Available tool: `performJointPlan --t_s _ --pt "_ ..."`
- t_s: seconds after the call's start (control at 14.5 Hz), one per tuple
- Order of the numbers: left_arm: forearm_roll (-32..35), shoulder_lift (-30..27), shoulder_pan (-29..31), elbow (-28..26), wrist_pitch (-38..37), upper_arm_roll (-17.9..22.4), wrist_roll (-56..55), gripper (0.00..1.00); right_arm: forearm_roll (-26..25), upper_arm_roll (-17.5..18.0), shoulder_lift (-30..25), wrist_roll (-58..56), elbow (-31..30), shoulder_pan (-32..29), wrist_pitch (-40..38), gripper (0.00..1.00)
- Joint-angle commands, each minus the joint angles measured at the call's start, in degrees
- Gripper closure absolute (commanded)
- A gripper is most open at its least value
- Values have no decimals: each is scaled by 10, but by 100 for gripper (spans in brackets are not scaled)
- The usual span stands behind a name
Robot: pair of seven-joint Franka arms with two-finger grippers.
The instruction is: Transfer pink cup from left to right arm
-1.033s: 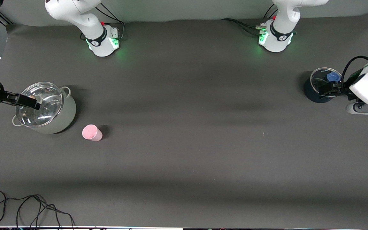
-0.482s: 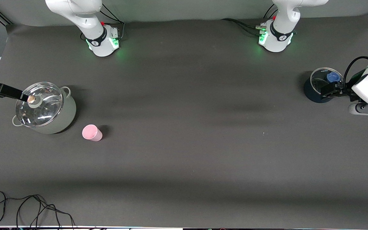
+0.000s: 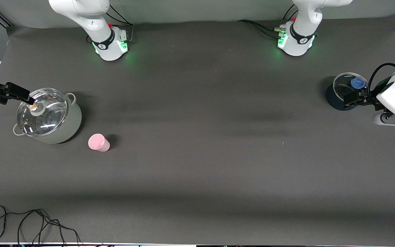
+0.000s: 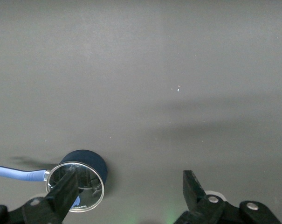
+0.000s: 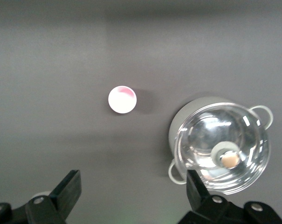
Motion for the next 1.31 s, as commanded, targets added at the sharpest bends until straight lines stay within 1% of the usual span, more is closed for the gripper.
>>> performJointPlan --t_s 0.0,0.14,0.28,0.34,0.48,0.62,1.24 --pt "-5 10 -5 15 -2 6 7 0 -10 8 -6 -23 1 -19 23 0" --pt "-5 12 -5 19 -2 6 7 0 -9 14 -8 -23 2 -25 23 0" --pt "-5 13 -5 20 -2 6 7 0 -11 52 -11 -23 0 -55 18 0" --pt "-5 13 -5 20 -2 6 7 0 -13 59 -9 -22 0 -57 12 0" --pt "-5 13 -5 20 -2 7 7 0 -14 58 -3 -27 1 -50 -5 0" --pt "-5 13 -4 20 -2 7 7 0 -14 57 7 -28 3 -48 -4 0" --pt "-5 16 -5 20 -2 7 7 0 -14 58 9 -18 1 -46 -3 0"
